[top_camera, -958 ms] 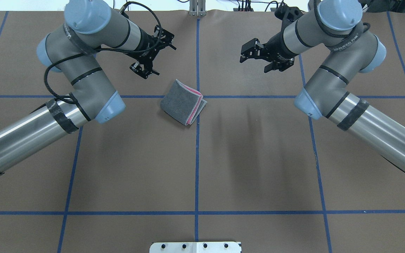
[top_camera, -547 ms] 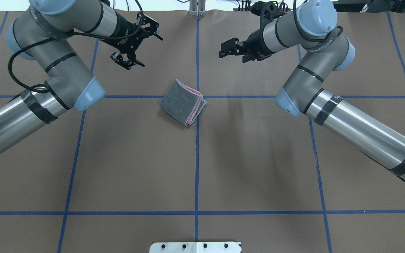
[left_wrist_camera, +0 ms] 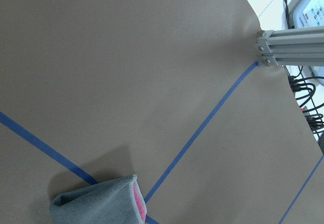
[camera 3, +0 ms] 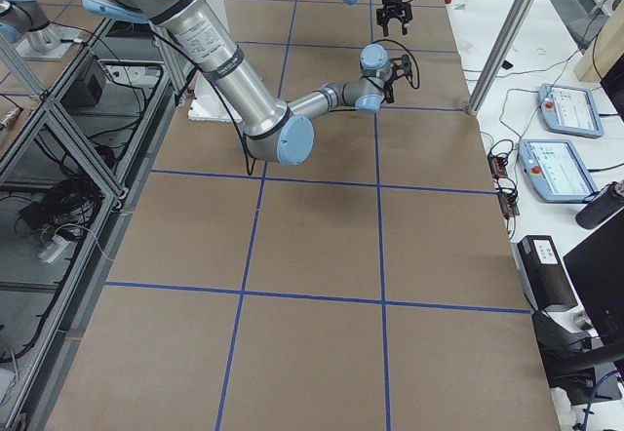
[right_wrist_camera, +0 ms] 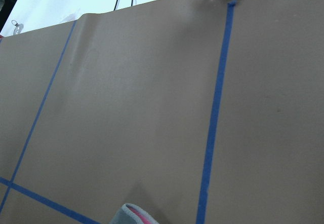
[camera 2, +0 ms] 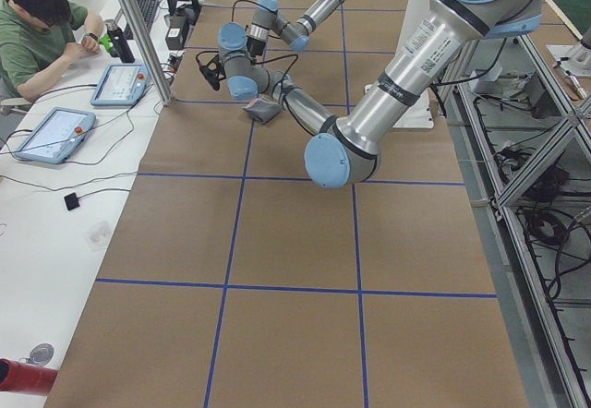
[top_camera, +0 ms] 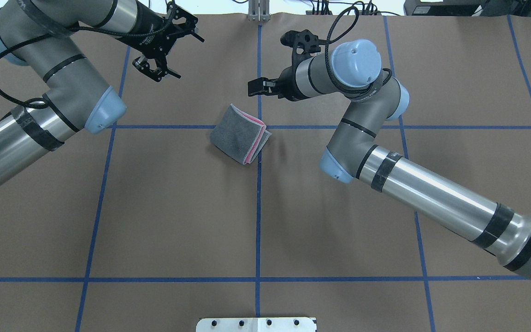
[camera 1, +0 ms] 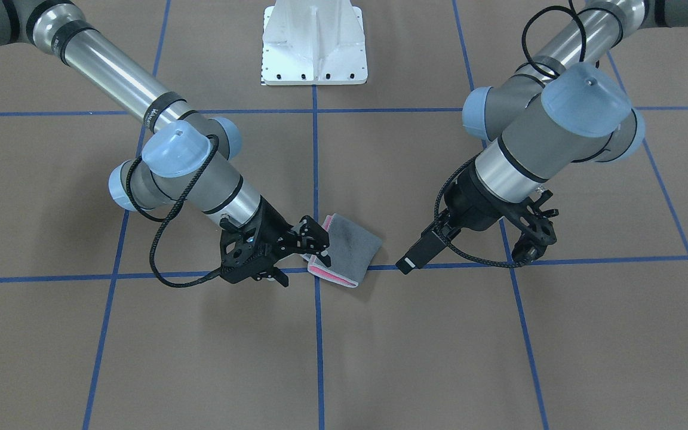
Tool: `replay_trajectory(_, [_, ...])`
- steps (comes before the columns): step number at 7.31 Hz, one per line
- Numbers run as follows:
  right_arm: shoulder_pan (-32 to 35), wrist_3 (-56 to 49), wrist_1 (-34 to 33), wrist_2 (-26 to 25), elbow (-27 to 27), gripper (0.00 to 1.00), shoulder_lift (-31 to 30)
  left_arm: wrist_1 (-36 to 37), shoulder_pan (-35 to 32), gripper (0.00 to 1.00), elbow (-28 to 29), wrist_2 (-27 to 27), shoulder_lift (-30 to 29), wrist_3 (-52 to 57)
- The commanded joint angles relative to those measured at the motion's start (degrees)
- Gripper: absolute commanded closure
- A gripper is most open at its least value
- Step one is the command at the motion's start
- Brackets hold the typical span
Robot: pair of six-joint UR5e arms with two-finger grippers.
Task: Fold towel twice with both arms
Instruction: 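Move the right gripper down onto the folded towel's edge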
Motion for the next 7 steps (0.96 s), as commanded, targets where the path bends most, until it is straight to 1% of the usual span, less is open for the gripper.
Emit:
replay_trajectory(1, [-1.9,-2.7,0.0,-1.1,-1.3,0.18,0.3,0.1,0.0,0.0,0.1,-0.1,0.6,1.5])
replay_trajectory(2, [-2.2,-5.2,0.0,-2.2,-2.6,0.18,0.3,0.0,0.0,0.0,0.2,0.1,0.6,1.7])
replay_trajectory(3, [-2.2,-6.3,0.0,-2.2,-4.0,0.18,0.5,0.0,0.0,0.0,0.1,0.0,0.6,1.6])
replay_trajectory(4, [-2.4,-6.5,0.0,-2.1,-4.5,0.21,0.7,0.0,0.1,0.0,0.2,0.0,0.6,1.6])
replay_trajectory(6, [-3.5,-6.5,0.0,-2.0,-4.4,0.31,0.7,0.0,0.1,0.0,0.2,0.1,0.6,1.6])
replay_trajectory(7, [-3.9,-6.5,0.0,-2.2,-4.4,0.34,0.7,0.0,0.0,0.0,0.2,0.1,0.6,1.7])
